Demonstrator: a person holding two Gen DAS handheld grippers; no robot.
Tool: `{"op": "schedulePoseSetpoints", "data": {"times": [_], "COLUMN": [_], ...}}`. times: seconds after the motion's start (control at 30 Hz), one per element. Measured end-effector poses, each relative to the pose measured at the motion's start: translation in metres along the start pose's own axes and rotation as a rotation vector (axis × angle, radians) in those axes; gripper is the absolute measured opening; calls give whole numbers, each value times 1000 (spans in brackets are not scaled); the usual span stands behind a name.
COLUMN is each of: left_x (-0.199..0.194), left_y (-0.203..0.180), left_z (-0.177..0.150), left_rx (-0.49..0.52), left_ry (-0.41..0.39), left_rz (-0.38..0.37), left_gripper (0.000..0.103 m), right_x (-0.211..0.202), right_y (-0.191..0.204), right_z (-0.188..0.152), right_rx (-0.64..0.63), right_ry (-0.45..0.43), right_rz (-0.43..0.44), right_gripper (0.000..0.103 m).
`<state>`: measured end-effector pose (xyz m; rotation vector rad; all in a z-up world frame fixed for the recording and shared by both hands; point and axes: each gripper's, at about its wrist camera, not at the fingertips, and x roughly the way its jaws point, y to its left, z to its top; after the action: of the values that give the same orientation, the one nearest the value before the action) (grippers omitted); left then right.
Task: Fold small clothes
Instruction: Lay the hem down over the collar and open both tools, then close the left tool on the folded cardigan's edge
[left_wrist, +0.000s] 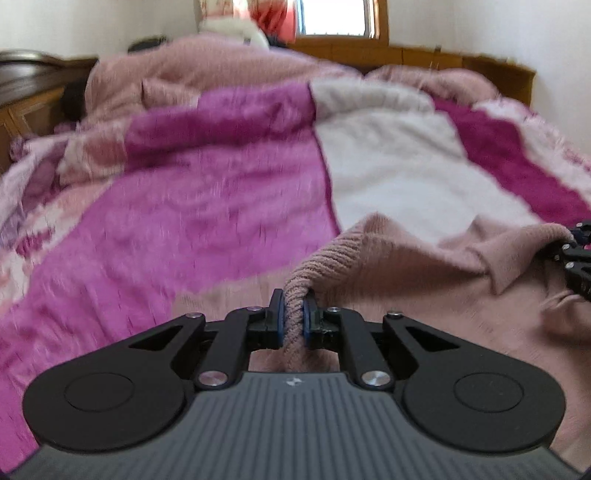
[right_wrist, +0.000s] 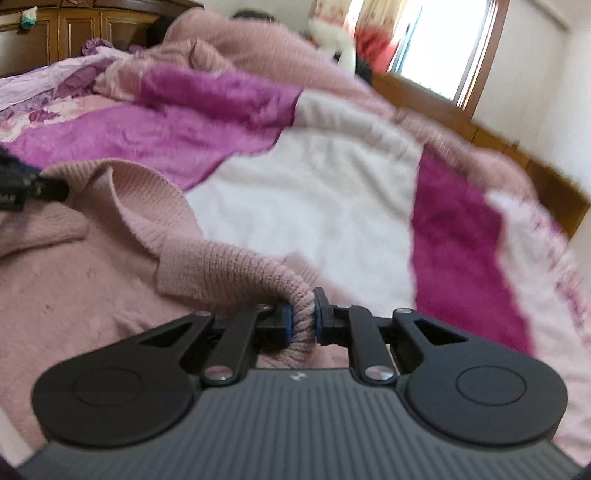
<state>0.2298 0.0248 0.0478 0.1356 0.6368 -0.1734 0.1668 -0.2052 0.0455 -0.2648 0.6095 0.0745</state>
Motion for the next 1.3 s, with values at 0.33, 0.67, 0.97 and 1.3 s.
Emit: {"op": "schedulePoseSetpoints", "data": {"times": [0.33,0.67,0.97,1.3], "left_x": [-10,-74,-105,-92], "left_y": [19,19,12,-12], "left_z": [-5,-9,-28,-39], "left_rx": [-75,-57,-68,33], "left_ry": [6,-43,-23,23], "left_rz": [-14,-10,-53,-90], "left_gripper": [42,48,54,55], "right_x": [-29,-92,-127,-115], "right_y": [-27,-26,-12,9], "right_z": [-5,-22,-53,-76], "right_rx": [193,260,345,358], "right_ry": [-42,-70,-65,3], "right_rz": [-7,20,47,77], "right_gripper": [59,60,60,60]}}
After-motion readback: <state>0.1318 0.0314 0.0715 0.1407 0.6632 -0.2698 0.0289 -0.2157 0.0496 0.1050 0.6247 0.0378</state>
